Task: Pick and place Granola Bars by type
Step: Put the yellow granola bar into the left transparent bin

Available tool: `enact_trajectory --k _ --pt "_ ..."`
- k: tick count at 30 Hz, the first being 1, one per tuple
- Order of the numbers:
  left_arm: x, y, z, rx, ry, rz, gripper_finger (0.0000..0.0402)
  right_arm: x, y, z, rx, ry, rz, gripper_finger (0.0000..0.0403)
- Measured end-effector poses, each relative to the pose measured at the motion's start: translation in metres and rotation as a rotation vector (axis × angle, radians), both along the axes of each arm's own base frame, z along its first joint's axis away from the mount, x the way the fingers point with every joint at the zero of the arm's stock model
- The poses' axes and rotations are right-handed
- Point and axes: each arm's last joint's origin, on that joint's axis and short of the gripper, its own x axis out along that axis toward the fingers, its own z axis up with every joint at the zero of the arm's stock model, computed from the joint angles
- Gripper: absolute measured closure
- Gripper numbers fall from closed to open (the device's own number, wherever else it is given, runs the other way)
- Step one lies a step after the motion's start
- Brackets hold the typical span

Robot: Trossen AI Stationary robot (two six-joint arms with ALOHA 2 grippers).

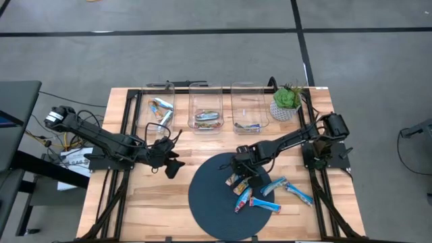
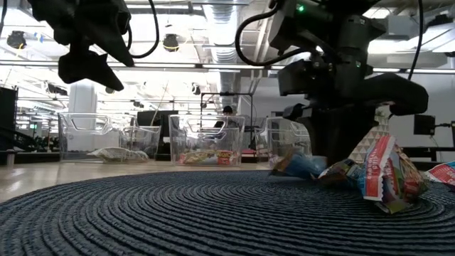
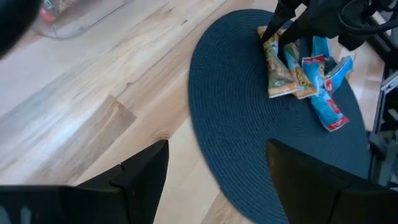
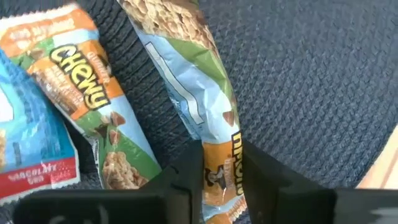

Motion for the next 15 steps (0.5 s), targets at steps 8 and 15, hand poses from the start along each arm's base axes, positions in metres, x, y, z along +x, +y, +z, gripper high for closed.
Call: enact_trajectory --k 8,15 --pt "0.001 0.001 0.002 -0.03 -0.046 0.107 0.0141 0.005 -0.013 0.001 0.162 0.024 -0.2 0.033" --pt "0.003 0.001 0.004 -0.042 -0.08 0.136 0.0141 0.009 -0.018 0.002 0.25 0.018 -0.262 0.0346"
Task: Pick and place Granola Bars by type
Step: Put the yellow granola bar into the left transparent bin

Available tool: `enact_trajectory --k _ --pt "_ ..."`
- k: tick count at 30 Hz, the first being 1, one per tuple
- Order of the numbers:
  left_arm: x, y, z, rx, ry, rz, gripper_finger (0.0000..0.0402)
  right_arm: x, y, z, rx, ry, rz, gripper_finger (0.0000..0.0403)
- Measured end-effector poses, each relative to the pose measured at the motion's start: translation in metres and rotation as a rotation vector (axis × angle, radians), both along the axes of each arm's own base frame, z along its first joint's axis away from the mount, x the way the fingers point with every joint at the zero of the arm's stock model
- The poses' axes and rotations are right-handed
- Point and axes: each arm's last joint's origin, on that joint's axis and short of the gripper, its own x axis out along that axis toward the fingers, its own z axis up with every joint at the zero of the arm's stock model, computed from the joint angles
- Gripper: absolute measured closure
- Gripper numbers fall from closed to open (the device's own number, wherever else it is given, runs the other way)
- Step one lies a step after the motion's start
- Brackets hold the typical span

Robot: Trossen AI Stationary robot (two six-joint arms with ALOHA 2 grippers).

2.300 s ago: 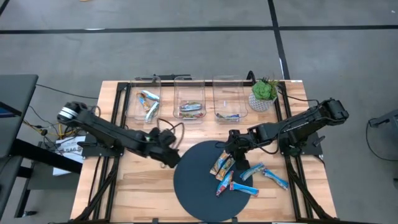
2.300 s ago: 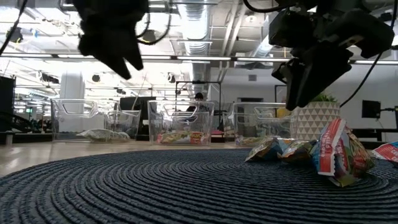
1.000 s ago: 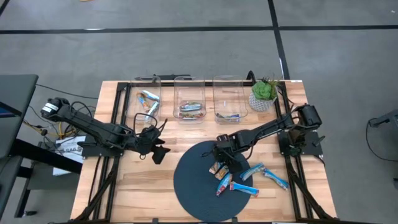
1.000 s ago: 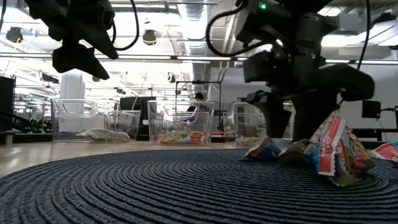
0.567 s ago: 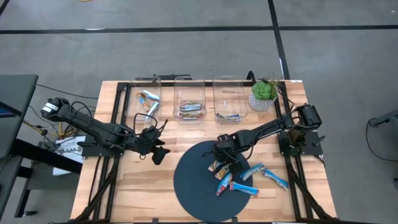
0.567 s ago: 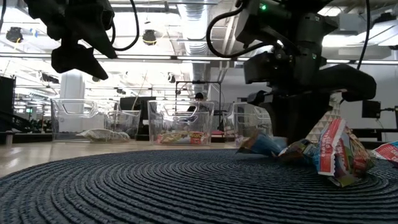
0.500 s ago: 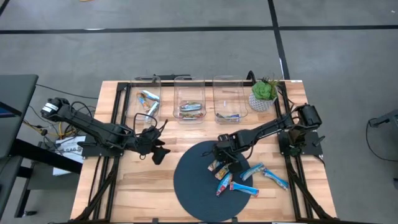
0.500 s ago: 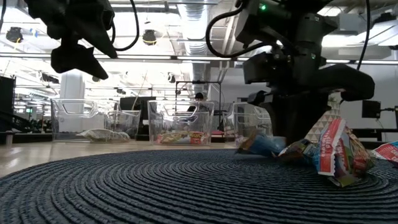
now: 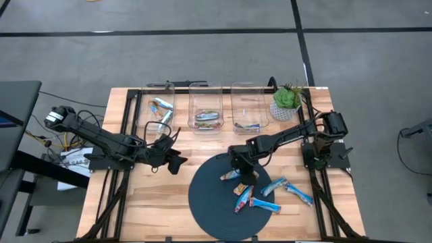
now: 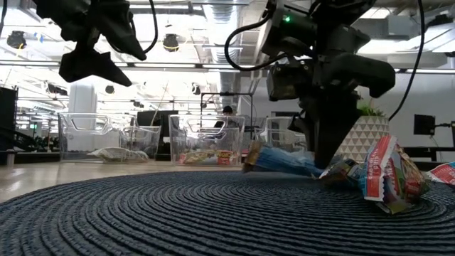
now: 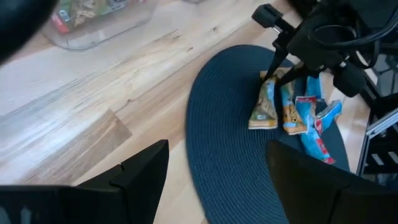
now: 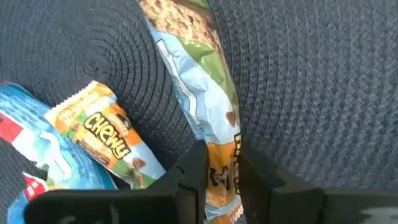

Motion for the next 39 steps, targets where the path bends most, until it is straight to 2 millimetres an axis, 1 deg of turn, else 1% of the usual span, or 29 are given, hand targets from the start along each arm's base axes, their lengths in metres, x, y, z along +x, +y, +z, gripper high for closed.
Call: enact_trajectory --k 3,6,9,13,21,29,34,39 --pt "0.001 0.0 0.001 -0.008 -0.014 0.003 0.0141 0.0 0.0 0.0 0.017 0.003 -0.012 0.0355" --pt "0.002 -0.001 0.003 -0.022 -0.045 0.023 0.0141 0.002 0.002 0.001 0.073 0.003 -0.036 0.0362" --pt "0.004 0.0 0.005 -0.03 -0.084 0.066 0.0141 0.006 0.0 0.003 0.157 -0.011 -0.096 0.0363" --pt "0.007 0.0 0.01 -0.041 -0.157 0.129 0.0141 0.016 -0.007 0.008 0.285 -0.049 -0.206 0.0363" --pt "0.009 0.004 0.016 -0.016 -0.27 0.284 0.0141 0.037 -0.031 0.024 0.549 -0.174 -0.395 0.0363" --pt "0.008 0.007 0.018 0.068 -0.309 0.399 0.0141 0.056 -0.062 0.049 0.772 -0.382 -0.542 0.0363" --pt "0.008 0.007 0.019 0.037 -0.334 0.426 0.0141 0.06 -0.079 0.059 0.844 -0.466 -0.611 0.0364" --pt "0.01 0.007 0.022 0.024 -0.369 0.437 0.0141 0.063 -0.091 0.067 0.835 -0.524 -0.646 0.0363"
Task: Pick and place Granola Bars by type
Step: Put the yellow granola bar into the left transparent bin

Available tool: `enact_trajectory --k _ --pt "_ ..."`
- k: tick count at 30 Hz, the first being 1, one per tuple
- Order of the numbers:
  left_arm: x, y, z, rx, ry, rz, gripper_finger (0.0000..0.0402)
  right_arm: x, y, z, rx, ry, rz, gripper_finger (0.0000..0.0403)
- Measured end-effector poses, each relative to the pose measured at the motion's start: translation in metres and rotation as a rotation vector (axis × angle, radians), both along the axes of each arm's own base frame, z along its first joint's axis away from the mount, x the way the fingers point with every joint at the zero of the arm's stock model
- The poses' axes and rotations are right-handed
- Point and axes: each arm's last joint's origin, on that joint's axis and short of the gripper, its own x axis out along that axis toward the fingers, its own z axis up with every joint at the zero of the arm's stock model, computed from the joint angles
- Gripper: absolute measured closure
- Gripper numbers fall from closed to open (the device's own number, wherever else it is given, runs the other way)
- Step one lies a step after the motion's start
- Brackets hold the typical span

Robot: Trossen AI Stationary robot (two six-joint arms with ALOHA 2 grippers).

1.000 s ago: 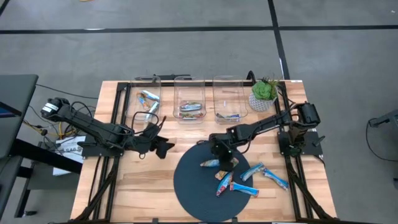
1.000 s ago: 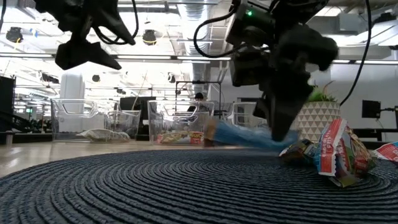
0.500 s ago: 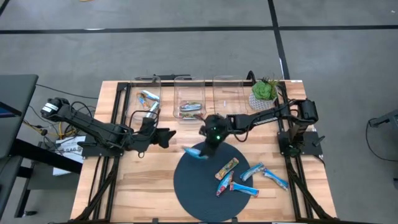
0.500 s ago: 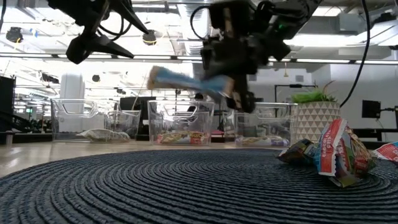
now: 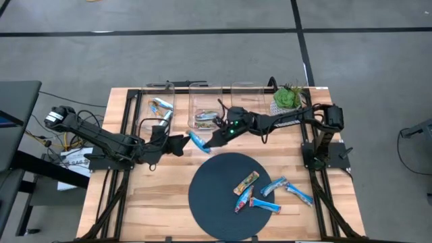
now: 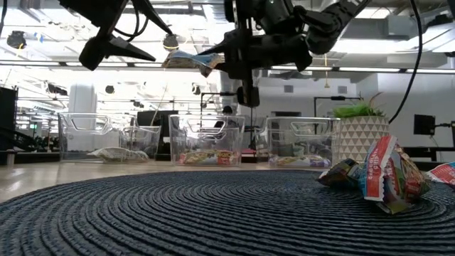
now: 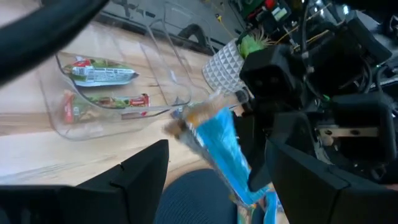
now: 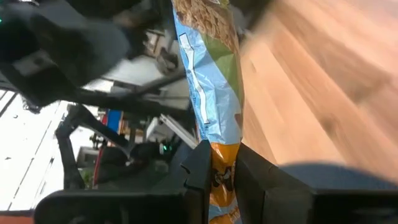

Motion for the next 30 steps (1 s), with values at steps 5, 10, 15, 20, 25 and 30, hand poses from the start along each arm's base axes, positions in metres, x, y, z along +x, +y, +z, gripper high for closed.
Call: enact_trajectory --k 5,10,15,20,25,30 --pt "0.002 0.0 0.005 0.025 -0.038 0.013 0.0141 0.01 -0.004 0.022 -0.055 -0.089 -0.011 0.0364" --pt "0.005 0.0 0.014 0.097 -0.086 0.04 0.0141 0.017 -0.006 0.041 -0.088 -0.152 -0.027 0.0364" --pt "0.006 0.001 0.023 0.173 -0.12 0.08 0.0141 0.019 -0.011 0.049 -0.112 -0.169 -0.037 0.0364" --pt "0.008 0.004 0.026 0.183 -0.135 0.08 0.0141 0.019 -0.014 0.05 -0.114 -0.173 -0.044 0.0364" --pt "0.011 0.011 0.026 0.168 -0.135 0.054 0.0141 0.019 -0.01 0.051 -0.115 -0.177 -0.036 0.0364" --pt "0.018 0.016 0.027 0.175 -0.156 0.035 0.0145 0.02 -0.007 0.051 -0.131 -0.183 -0.034 0.0365"
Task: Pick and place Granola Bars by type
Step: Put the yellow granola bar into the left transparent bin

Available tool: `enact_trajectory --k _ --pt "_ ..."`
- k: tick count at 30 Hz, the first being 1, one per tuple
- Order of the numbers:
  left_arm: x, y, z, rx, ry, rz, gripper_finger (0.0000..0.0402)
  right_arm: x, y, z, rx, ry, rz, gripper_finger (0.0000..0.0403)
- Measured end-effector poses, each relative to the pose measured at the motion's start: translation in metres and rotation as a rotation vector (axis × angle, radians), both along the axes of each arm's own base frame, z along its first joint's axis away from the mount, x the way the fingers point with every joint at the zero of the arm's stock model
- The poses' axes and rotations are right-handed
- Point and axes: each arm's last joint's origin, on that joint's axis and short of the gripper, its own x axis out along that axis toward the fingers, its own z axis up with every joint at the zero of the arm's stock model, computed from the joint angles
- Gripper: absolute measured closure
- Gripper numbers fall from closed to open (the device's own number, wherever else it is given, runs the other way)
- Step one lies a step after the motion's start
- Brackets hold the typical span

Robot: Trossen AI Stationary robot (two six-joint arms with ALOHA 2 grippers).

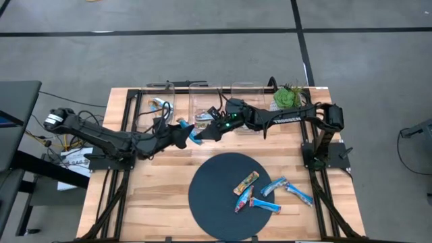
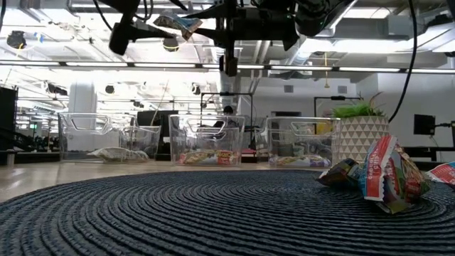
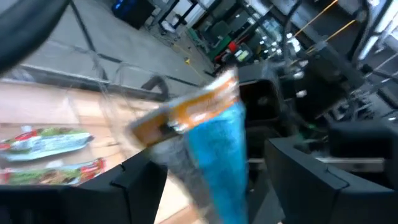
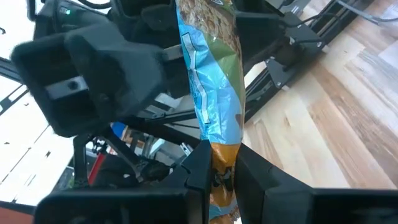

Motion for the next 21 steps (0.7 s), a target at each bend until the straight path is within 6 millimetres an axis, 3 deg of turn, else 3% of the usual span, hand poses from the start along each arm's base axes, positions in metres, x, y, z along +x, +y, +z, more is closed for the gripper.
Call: enact_trajectory --k 14,21 --pt "0.0043 0.0005 -0.0025 0.023 0.014 0.013 0.03 0.0001 -0.0007 0.0 -0.011 -0.004 -0.014 0.0365" --pt "0.0042 0.0006 -0.0025 0.025 0.015 0.016 0.0348 0.0001 -0.0007 0.0001 -0.048 -0.018 -0.009 0.0365"
